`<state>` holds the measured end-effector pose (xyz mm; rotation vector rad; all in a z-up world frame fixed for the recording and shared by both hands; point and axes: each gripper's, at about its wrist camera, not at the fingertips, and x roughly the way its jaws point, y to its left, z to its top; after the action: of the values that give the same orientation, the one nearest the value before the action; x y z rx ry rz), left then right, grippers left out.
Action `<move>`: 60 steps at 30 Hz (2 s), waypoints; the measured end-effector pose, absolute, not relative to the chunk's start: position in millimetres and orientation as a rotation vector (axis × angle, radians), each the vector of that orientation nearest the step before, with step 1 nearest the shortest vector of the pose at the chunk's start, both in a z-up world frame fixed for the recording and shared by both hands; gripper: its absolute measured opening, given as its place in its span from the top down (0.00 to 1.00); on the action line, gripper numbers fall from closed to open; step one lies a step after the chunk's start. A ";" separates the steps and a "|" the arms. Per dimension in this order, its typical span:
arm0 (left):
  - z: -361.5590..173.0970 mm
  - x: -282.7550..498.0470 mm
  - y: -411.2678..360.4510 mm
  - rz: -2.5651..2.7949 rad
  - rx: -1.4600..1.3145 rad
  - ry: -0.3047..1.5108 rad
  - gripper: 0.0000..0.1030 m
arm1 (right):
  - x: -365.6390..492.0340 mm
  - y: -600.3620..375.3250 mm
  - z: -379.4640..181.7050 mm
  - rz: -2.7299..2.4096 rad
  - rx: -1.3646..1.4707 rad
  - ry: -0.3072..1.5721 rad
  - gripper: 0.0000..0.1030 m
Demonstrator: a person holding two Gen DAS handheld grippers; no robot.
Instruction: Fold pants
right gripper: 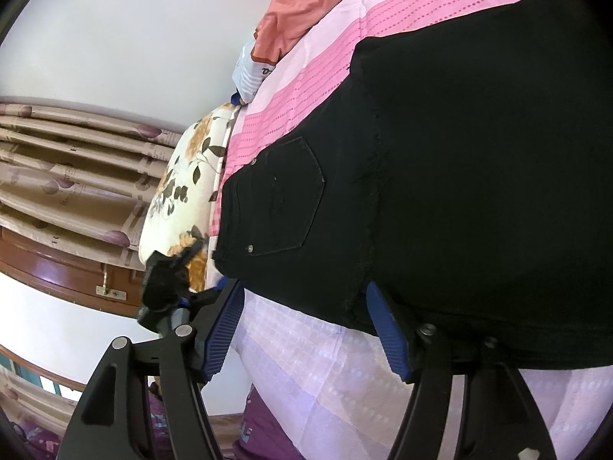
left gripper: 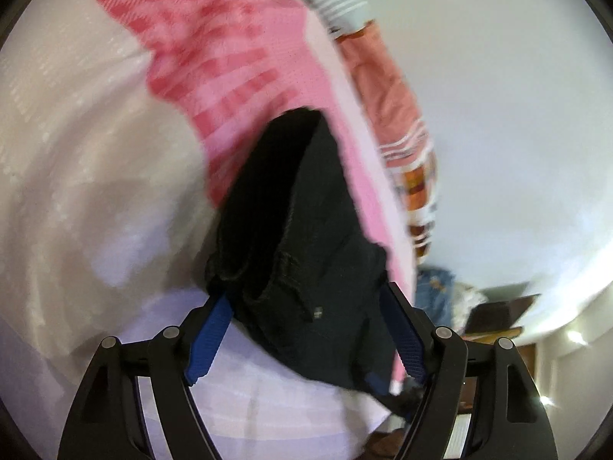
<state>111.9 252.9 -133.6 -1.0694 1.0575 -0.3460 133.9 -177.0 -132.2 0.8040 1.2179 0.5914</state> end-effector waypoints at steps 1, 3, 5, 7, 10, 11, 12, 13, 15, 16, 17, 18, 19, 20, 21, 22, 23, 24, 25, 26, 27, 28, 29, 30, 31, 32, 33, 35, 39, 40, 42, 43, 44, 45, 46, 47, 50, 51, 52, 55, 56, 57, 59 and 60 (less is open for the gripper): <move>-138.7 110.5 255.0 -0.338 -1.088 1.067 0.26 | 133.8 -177.2 -132.2 0.592 0.804 1.218 0.38; -143.5 108.7 258.9 -0.333 -1.128 1.058 0.26 | 133.7 -177.3 -132.1 0.592 0.806 1.219 0.38; -143.6 109.7 258.6 -0.326 -1.125 1.077 0.26 | 133.9 -177.5 -132.1 0.591 0.805 1.220 0.38; -139.2 106.5 256.8 -0.299 -1.125 1.093 0.26 | 134.0 -177.2 -131.7 0.592 0.806 1.218 0.37; -135.2 107.0 250.0 -0.274 -1.037 1.119 0.26 | 133.8 -175.9 -132.8 0.588 0.810 1.218 0.36; -137.0 107.2 251.0 -0.270 -1.056 1.110 0.26 | 133.8 -175.5 -133.4 0.587 0.807 1.219 0.36; -138.5 107.0 253.7 -0.261 -1.082 1.102 0.26 | 133.4 -174.9 -132.8 0.589 0.802 1.220 0.35; -139.5 106.3 257.1 -0.235 -1.114 1.093 0.26 | 132.9 -174.7 -132.3 0.591 0.801 1.220 0.35; -138.6 103.9 260.7 -0.186 -1.141 1.071 0.25 | 132.2 -176.9 -132.9 0.591 0.812 1.219 0.35; -138.7 105.5 258.7 -0.185 -1.134 1.072 0.25 | 132.5 -176.8 -133.4 0.590 0.817 1.218 0.35; -138.4 108.4 255.5 -0.193 -1.118 1.079 0.25 | 132.5 -176.9 -134.2 0.588 0.820 1.219 0.35; -137.1 111.3 252.1 -0.202 -1.099 1.084 0.25 | 132.3 -176.8 -134.6 0.587 0.819 1.221 0.35; -136.1 112.5 250.3 -0.205 -1.091 1.084 0.24 | 131.9 -176.3 -134.0 0.587 0.814 1.220 0.35; -135.5 112.7 249.8 -0.209 -1.087 1.078 0.24 | 131.6 -176.1 -133.7 0.588 0.811 1.219 0.35; -135.3 112.6 249.1 -0.217 -1.082 1.070 0.24 | 131.0 -176.1 -133.7 0.589 0.810 1.219 0.35; -134.5 111.4 248.9 -0.222 -1.073 1.065 0.27 | 131.1 -175.8 -133.7 0.587 0.811 1.219 0.35; -133.1 109.7 247.3 -0.220 -1.041 1.063 0.32 | 131.6 -175.8 -133.7 0.587 0.812 1.220 0.35; -131.8 107.9 247.1 -0.208 -1.009 1.066 0.49 | 131.8 -175.7 -133.8 0.587 0.811 1.220 0.35; -131.4 106.4 247.2 -0.192 -0.983 1.072 0.62 | 132.0 -175.8 -133.9 0.587 0.809 1.220 0.35; -133.2 104.1 249.0 -0.187 -0.982 1.075 0.64 | 131.1 -175.8 -134.3 0.586 0.808 1.220 0.34; -134.9 102.1 251.1 -0.186 -0.988 1.075 0.68 | 130.7 -175.4 -134.3 0.585 0.806 1.221 0.34; -134.4 101.1 251.1 -0.183 -0.982 1.074 0.68 | 130.8 -175.1 -134.4 0.584 0.804 1.221 0.34; -130.8 100.6 248.0 -0.175 -0.952 1.070 0.69 | 130.8 -174.8 -134.2 0.583 0.803 1.221 0.34; -127.0 100.9 245.2 -0.168 -0.925 1.065 0.70 | 131.0 -175.1 -134.4 0.583 0.804 1.221 0.34; -122.3 101.1 242.2 -0.164 -0.903 1.056 0.73 | 131.0 -175.5 -134.5 0.583 0.806 1.221 0.34; -116.1 100.6 239.1 -0.170 -0.885 1.040 0.73 | 131.3 -175.8 -134.8 0.583 0.808 1.221 0.34; -109.9 100.2 236.8 -0.174 -0.863 1.026 0.74 | 131.7 -175.8 -135.0 0.582 0.809 1.221 0.34; -97.7 100.8 229.9 -0.180 -0.801 1.006 0.74 | 132.0 -175.8 -135.5 0.581 0.808 1.221 0.34; -83.9 100.1 221.4 -0.190 -0.737 0.983 0.75 | 132.9 -176.5 -136.1 0.585 0.813 1.217 0.34; -80.6 100.0 218.6 -0.188 -0.717 0.978 0.75 | 132.9 -177.1 -136.1 0.584 0.815 1.214 0.34; -75.5 98.8 215.7 -0.184 -0.700 0.970 0.75 | 132.9 -178.1 -136.5 0.582 0.820 1.207 0.34; -73.5 98.8 214.5 -0.185 -0.699 0.965 0.75 | 133.1 -178.6 -136.8 0.582 0.823 1.205 0.34; -71.7 98.5 212.9 -0.184 -0.694 0.960 0.75 | 133.1 -179.0 -137.2 0.581 0.827 1.205 0.34; -68.2 98.1 210.3 -0.182 -0.678 0.955 0.75 | 132.9 -179.8 -137.5 0.581 0.829 1.203 0.34; -65.3 98.6 208.1 -0.182 -0.667 0.951 0.75 | 133.0 -180.2 -137.9 0.580 0.829 1.202 0.34; -62.8 99.9 206.1 -0.181 -0.660 0.947 0.75 | 133.0 -180.2 -138.4 0.579 0.829 1.202 0.34; -57.8 98.5 206.8 -0.193 -0.684 0.931 0.75 | 132.9 -180.0 -139.7 0.579 0.829 1.200 0.34; -57.6 98.3 208.8 -0.195 -0.700 0.928 0.75 | 132.8 -180.0 -139.7 0.579 0.829 1.200 0.34; -58.7 98.4 211.6 -0.197 -0.723 0.929 0.75 | 132.7 -180.2 -139.9 0.579 0.830 1.198 0.34; -63.8 99.3 215.8 -0.189 -0.758 0.942 0.75 | 132.5 -181.2 -140.4 0.579 0.837 1.196 0.34; -64.5 99.3 214.9 -0.187 -0.764 0.944 0.75 | 132.5 -181.6 -140.6 0.579 0.838 1.195 0.34; -64.2 99.4 214.5 -0.184 -0.765 0.943 0.75 | 132.5 -181.7 -140.6 0.580 0.840 1.193 0.34; -62.8 100.0 213.2 -0.187 -0.751 0.938 0.75 | 132.1 -182.6 -140.5 0.581 0.845 1.187 0.34; -60.5 100.4 210.9 -0.189 -0.741 0.933 0.75 | 132.0 -183.5 -140.3 0.580 0.849 1.185 0.34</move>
<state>100.4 210.9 -60.5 -0.7411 0.9326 -0.1887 132.0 -183.5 -140.3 0.8487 1.1847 0.5805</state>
